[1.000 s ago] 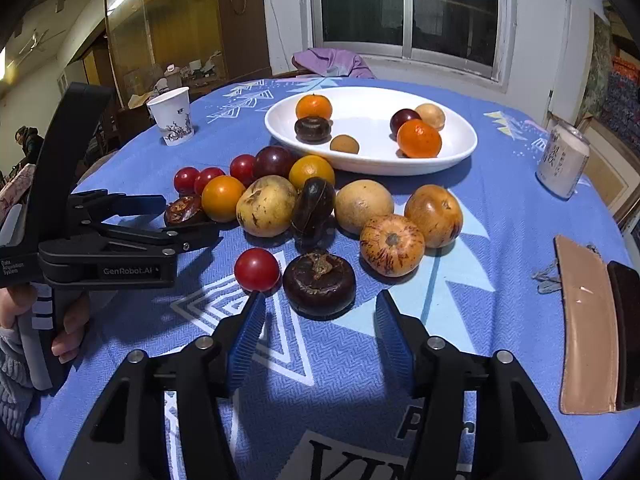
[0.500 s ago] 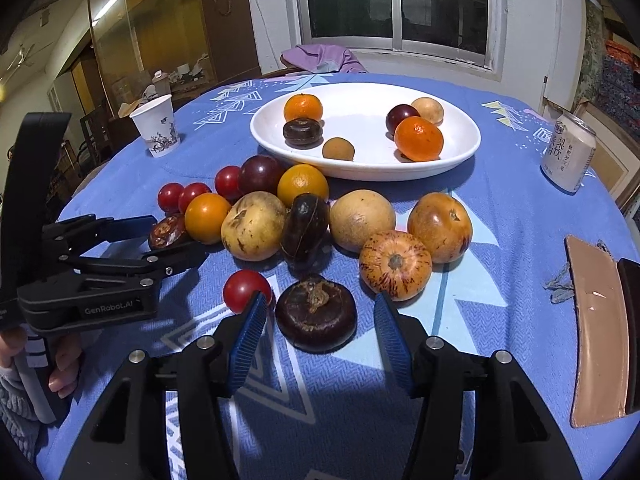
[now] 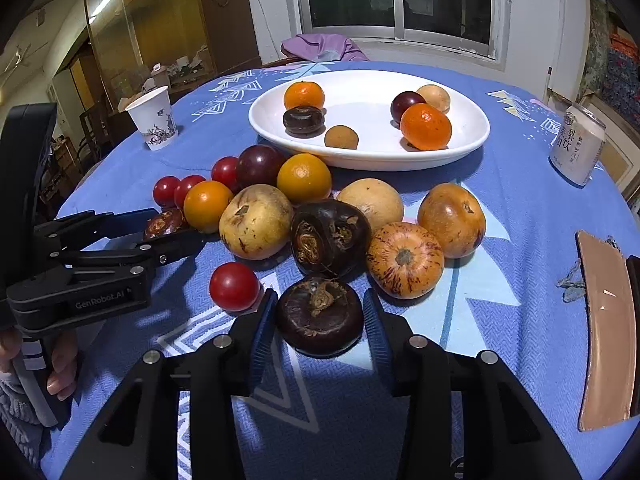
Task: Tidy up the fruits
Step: 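Close the left gripper on the dark red fruit while the right grasps a dark purple fruit, then carry both dark fruits onto the white plate and open both grippers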
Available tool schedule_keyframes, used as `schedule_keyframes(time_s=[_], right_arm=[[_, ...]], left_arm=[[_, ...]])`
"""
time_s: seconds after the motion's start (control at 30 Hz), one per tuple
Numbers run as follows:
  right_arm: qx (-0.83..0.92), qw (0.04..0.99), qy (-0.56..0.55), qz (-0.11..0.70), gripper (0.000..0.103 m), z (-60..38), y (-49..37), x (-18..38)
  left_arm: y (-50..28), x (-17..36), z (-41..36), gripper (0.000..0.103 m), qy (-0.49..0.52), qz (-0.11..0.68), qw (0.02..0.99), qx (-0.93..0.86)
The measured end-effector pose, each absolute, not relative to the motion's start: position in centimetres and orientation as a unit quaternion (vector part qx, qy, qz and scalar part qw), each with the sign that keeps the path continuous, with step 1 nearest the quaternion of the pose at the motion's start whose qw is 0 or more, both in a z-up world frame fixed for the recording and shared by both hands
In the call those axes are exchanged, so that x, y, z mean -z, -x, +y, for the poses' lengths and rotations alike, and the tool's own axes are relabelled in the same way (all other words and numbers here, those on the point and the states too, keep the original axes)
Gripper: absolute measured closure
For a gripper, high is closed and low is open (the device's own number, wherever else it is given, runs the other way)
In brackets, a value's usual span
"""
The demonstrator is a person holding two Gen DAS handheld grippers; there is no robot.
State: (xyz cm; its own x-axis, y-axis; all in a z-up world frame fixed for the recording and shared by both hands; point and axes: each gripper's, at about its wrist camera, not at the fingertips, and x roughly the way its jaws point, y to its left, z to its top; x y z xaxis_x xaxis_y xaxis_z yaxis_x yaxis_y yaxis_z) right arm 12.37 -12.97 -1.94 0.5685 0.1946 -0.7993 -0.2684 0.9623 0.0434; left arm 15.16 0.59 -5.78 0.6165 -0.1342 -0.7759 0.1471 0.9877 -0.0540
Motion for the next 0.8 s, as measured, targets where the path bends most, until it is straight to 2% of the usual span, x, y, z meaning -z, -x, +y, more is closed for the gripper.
schedule_keyframes(time_s=[0.13, 0.53, 0.8], right_arm=[[-0.134, 0.884, 0.039, 0.446, 0.06, -13.1, -12.1, 1.9], [-0.143, 0.889, 0.035, 0.434, 0.06, -13.3, -11.2, 1.4], [-0.132, 0.921, 0.019, 0.366, 0.06, -14.9, -9.1, -1.8]], left_arm=[[-14.9, 5.7, 0.5, 0.06, -0.011, 0.427, 0.9, 0.087], [-13.0, 4.6, 0.1, 0.06, -0.023, 0.395, 0.914, 0.091], [-11.0, 2.7, 0.3, 0.06, -0.016, 0.351, 0.931, 0.099]])
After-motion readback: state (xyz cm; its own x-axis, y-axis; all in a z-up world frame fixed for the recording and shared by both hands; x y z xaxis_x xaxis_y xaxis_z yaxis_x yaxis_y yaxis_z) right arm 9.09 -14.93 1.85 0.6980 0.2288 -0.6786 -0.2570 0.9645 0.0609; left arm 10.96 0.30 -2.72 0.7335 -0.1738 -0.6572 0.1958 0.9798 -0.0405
